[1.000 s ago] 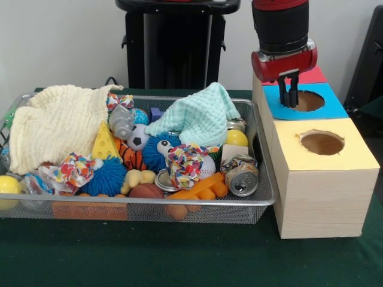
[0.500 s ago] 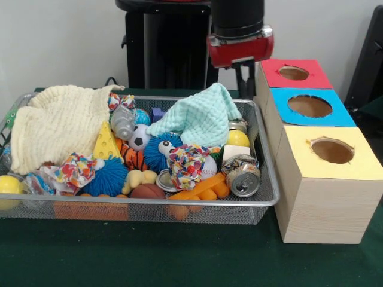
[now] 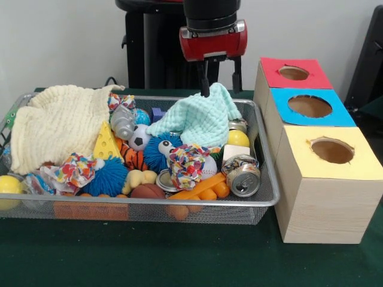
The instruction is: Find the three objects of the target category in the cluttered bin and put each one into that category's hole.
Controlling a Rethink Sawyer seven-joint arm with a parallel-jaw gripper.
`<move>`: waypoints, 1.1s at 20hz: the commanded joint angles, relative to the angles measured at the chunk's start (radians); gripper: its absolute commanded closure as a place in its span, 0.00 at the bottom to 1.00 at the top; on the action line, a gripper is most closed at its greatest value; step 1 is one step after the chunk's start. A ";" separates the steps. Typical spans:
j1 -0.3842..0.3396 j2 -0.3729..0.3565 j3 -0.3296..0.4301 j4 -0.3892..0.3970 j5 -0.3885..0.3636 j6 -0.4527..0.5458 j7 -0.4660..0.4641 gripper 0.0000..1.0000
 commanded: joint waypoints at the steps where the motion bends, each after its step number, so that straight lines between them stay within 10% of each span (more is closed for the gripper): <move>1: -0.004 0.015 -0.020 -0.065 -0.053 0.062 -0.013 0.00; 22: 0.002 0.041 -0.127 -0.143 -0.144 0.120 -0.020 0.00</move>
